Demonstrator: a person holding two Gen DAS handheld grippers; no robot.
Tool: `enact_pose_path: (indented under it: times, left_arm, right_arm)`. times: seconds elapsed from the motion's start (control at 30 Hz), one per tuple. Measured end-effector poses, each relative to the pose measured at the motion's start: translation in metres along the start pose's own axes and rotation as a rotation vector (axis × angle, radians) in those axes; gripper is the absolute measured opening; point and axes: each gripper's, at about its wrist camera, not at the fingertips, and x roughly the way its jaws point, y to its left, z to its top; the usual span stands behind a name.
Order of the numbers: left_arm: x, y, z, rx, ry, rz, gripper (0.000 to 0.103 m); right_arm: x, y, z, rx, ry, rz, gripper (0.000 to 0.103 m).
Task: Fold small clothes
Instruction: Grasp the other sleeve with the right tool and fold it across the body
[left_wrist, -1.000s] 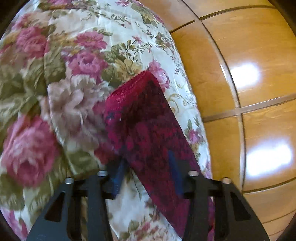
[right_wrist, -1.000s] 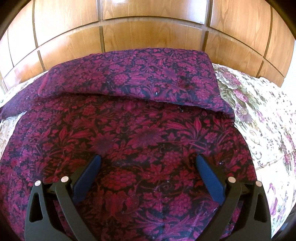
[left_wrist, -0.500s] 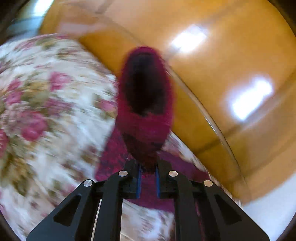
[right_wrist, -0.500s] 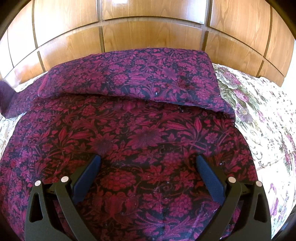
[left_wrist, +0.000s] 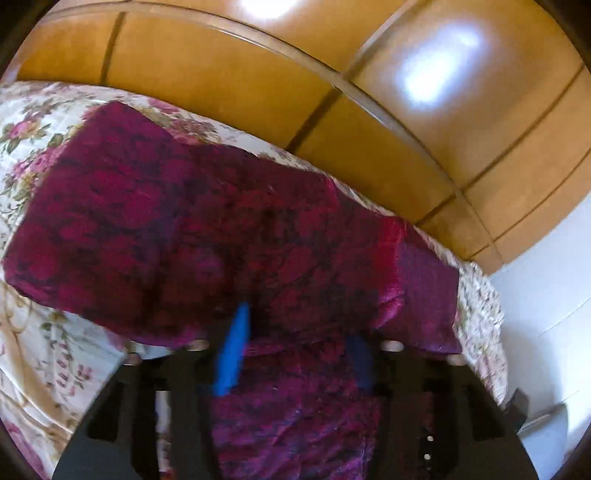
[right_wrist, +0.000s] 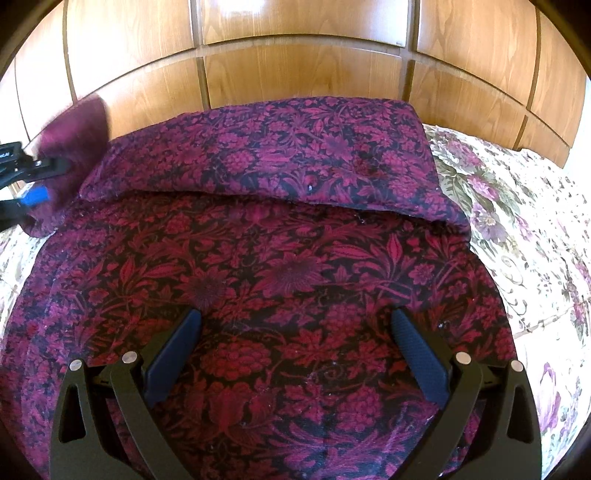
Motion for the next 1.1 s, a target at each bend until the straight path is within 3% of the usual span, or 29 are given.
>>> enact_pose_path:
  times: [0.1, 0.13, 0.17, 0.27, 0.47, 0.63, 0.77, 0.87, 0.97, 1.03, 1.1]
  left_arm:
    - [-0.007, -0.011, -0.003, 0.041, -0.011, -0.017, 0.064]
    - [-0.008, -0.004, 0.003, 0.044, -0.014, -0.038, 0.075]
    - [-0.014, -0.006, 0.005, 0.045, -0.019, -0.061, 0.079]
    - [-0.031, -0.008, -0.005, 0.049, -0.053, -0.109, 0.079]
    - [-0.054, 0.004, -0.042, 0.068, -0.074, -0.07, 0.079]
    - [-0.054, 0.015, -0.076, 0.029, -0.035, -0.065, 0.079]
    - [-0.051, 0.017, -0.09, 0.031, -0.032, -0.051, 0.079]
    - [-0.052, 0.016, -0.096, 0.065, -0.035, -0.033, 0.079]
    - [-0.047, 0.017, -0.097, 0.073, -0.03, -0.019, 0.079]
    - [-0.046, 0.019, -0.097, 0.068, -0.033, -0.006, 0.079]
    - [-0.043, 0.026, -0.097, 0.034, -0.014, -0.009, 0.079]
  right_arm:
    - [0.0, 0.0, 0.0, 0.003, 0.0, 0.002, 0.101]
    - [0.0, 0.0, 0.0, 0.003, 0.0, 0.002, 0.101]
    - [0.0, 0.0, 0.0, 0.003, 0.0, 0.002, 0.101]
    - [0.001, 0.001, 0.0, 0.004, 0.004, 0.0, 0.101]
    - [-0.003, 0.013, 0.014, -0.008, 0.035, -0.012, 0.098]
    - [-0.003, 0.048, 0.046, 0.04, 0.071, 0.301, 0.075]
    - [0.014, 0.102, 0.077, 0.012, 0.124, 0.483, 0.074]
    - [0.036, 0.135, 0.092, -0.004, 0.181, 0.514, 0.074]
    - [0.062, 0.161, 0.102, -0.031, 0.245, 0.479, 0.047]
    - [0.059, 0.17, 0.106, -0.063, 0.231, 0.457, 0.023]
    - [0.041, 0.176, 0.114, -0.111, 0.171, 0.425, 0.011]
